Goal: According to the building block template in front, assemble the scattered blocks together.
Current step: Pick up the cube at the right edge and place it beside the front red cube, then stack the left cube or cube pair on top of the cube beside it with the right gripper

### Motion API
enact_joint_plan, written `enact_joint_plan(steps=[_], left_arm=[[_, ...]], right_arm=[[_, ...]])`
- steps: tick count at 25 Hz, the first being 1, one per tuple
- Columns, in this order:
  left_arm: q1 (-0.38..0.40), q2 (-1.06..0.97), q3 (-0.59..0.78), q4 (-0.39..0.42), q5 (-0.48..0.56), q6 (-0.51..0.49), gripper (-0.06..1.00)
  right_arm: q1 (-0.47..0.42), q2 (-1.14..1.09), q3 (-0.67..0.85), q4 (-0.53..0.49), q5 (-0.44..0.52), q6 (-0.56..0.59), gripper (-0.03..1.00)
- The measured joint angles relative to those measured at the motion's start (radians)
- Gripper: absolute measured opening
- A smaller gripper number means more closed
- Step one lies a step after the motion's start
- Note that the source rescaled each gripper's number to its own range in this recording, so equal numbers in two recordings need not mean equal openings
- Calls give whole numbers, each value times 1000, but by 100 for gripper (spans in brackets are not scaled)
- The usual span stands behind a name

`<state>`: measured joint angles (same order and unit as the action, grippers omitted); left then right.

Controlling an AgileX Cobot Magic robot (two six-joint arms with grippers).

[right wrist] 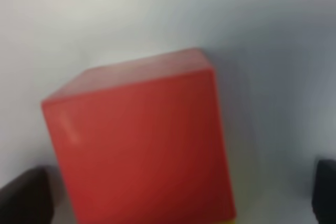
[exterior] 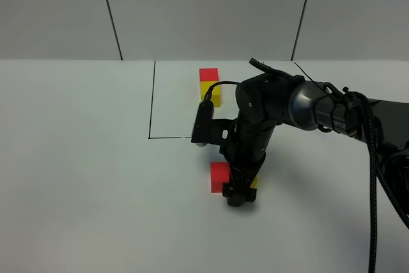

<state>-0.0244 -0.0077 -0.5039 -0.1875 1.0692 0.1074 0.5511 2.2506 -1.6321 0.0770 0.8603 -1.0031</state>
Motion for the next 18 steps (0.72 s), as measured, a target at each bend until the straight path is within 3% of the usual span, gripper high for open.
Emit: enact_joint_plan(steps=[10, 18], left_arm=[[0, 0, 0, 0, 0, 0, 43], [0, 0, 0, 0, 0, 0, 43]], right_arm=[[0, -105, 2, 6, 45, 151, 100], [-15, -247, 2, 4, 46, 365, 100]])
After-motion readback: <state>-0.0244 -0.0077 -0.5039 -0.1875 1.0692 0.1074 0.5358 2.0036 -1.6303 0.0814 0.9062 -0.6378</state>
